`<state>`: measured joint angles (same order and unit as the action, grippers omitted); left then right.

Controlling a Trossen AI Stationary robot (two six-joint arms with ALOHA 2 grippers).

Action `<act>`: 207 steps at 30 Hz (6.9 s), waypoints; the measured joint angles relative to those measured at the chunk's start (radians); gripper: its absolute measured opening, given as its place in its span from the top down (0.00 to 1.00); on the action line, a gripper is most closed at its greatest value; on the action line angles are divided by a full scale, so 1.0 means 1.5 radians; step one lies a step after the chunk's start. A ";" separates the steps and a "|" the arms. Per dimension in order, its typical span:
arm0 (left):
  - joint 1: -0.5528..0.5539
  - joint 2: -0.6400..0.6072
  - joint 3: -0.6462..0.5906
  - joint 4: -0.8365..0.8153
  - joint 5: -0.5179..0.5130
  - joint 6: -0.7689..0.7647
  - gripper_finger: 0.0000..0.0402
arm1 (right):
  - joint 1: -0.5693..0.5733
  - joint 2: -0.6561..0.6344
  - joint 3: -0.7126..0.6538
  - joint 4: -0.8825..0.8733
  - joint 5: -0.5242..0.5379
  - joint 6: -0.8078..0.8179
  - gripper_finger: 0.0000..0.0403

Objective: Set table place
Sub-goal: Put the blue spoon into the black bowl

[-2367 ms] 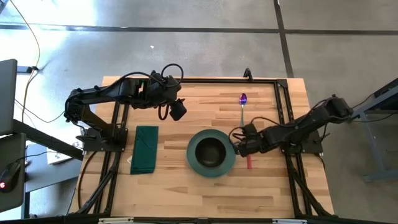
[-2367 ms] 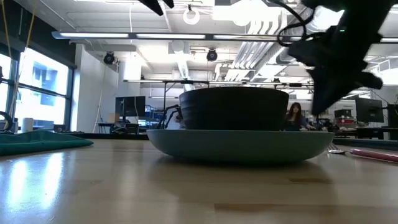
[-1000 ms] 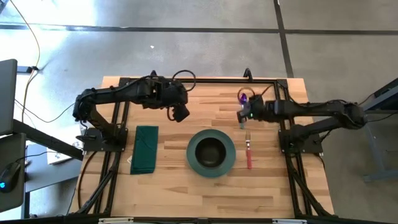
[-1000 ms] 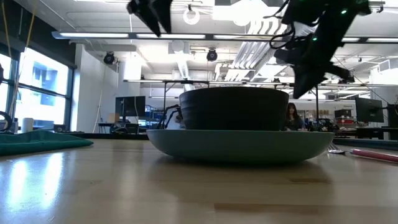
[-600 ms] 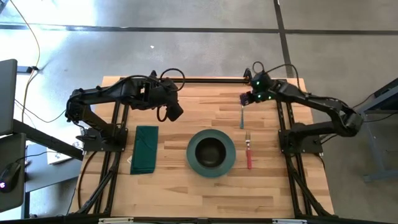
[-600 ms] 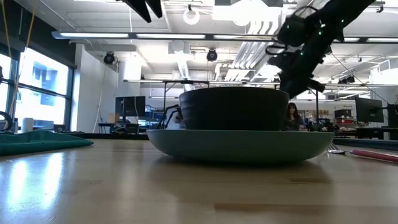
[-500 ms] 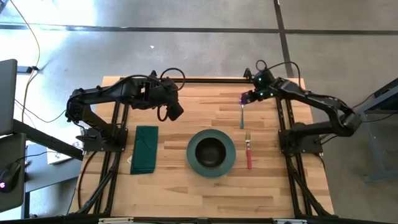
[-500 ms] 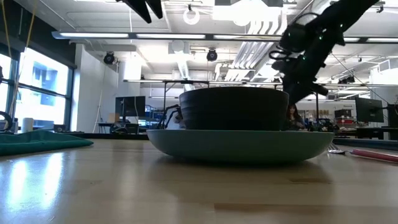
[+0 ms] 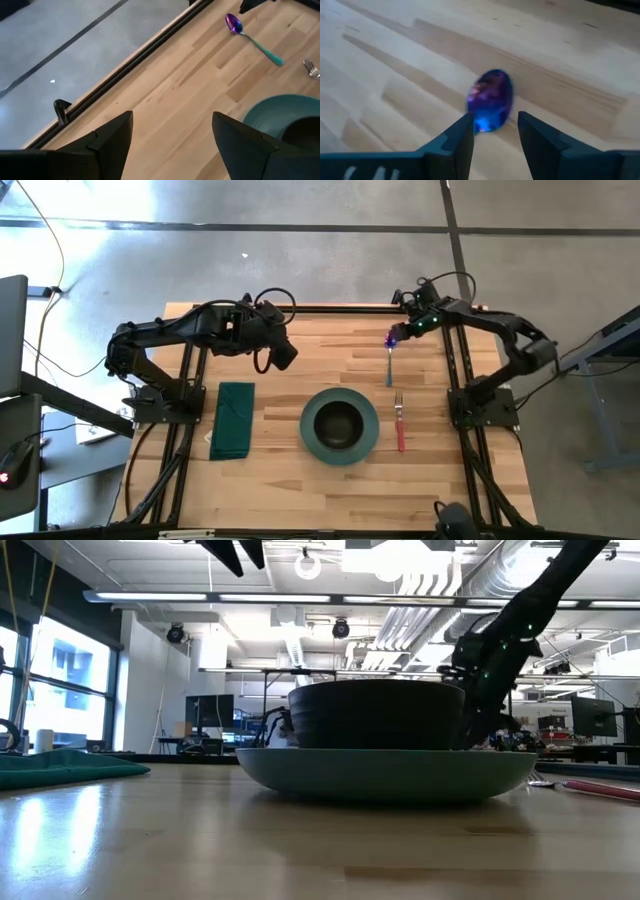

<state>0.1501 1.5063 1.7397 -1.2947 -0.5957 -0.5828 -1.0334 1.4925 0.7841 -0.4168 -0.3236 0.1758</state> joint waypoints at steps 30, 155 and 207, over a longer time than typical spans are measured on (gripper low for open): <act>0.000 0.001 0.000 0.011 -0.030 -0.072 0.35 | -0.056 0.147 0.001 0.103 -0.160 -0.088 0.72; 0.096 0.317 0.000 0.704 0.413 0.047 0.97 | 0.148 -0.396 0.000 0.297 -0.171 0.087 1.00; 0.091 0.312 -0.001 0.661 0.394 0.053 1.00 | 0.175 -0.398 0.001 0.192 -0.109 0.027 1.00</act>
<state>0.2867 1.9747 1.7386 -0.3031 -0.0051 -0.5034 -0.7712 0.8959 0.7860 -0.1287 -0.4866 0.2161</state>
